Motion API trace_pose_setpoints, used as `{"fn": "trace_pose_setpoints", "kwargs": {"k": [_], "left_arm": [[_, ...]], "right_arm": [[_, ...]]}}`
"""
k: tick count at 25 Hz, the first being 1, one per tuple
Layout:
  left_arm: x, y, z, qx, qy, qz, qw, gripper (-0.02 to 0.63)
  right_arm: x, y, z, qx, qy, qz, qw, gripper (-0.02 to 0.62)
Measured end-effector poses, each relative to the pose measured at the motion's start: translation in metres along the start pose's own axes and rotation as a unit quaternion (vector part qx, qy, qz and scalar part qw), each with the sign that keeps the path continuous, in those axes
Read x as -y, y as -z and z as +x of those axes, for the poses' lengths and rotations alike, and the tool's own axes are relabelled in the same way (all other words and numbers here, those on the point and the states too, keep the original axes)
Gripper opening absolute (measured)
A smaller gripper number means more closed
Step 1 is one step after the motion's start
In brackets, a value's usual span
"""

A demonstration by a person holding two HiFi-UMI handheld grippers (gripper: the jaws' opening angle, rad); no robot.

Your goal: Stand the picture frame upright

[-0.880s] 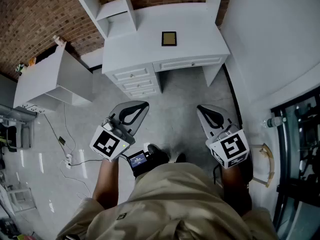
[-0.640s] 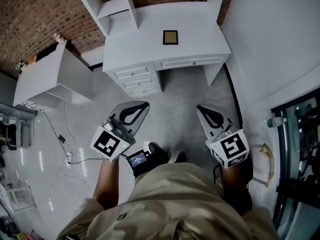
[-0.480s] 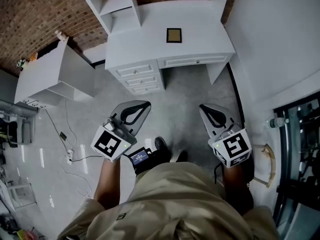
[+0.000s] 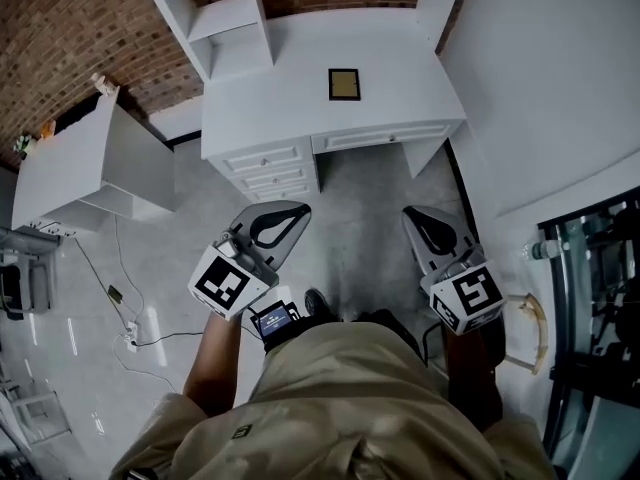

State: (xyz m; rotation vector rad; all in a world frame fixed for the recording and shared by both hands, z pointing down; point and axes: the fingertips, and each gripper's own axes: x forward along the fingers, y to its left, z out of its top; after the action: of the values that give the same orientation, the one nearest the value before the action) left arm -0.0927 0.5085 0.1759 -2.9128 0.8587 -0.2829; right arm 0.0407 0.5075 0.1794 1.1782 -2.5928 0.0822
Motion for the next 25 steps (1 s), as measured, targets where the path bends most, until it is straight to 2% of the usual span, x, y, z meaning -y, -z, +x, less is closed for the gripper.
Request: {"fn": "trace_pose_setpoints", "kwargs": {"k": [4, 7, 13, 25], "left_arm": [[-0.026, -0.003, 0.006, 0.015, 0.018, 0.002, 0.9997, 0.008], [-0.045, -0.001, 0.018, 0.023, 0.017, -0.011, 0.9995, 0.008], [-0.081, 0.02, 0.063, 0.003, 0.014, -0.019, 0.9997, 0.008], [-0.164, 0.015, 0.213, -0.039, -0.052, -0.022, 0.9977, 0.008]], "right_arm": [[0.002, -0.011, 0.024, -0.005, 0.007, -0.006, 1.0, 0.005], [0.013, -0.008, 0.039, -0.018, 0.008, 0.0, 1.0, 0.005], [0.062, 0.006, 0.08, -0.026, -0.006, 0.008, 1.0, 0.005], [0.228, 0.006, 0.155, -0.004, -0.072, 0.01, 0.997, 0.005]]}}
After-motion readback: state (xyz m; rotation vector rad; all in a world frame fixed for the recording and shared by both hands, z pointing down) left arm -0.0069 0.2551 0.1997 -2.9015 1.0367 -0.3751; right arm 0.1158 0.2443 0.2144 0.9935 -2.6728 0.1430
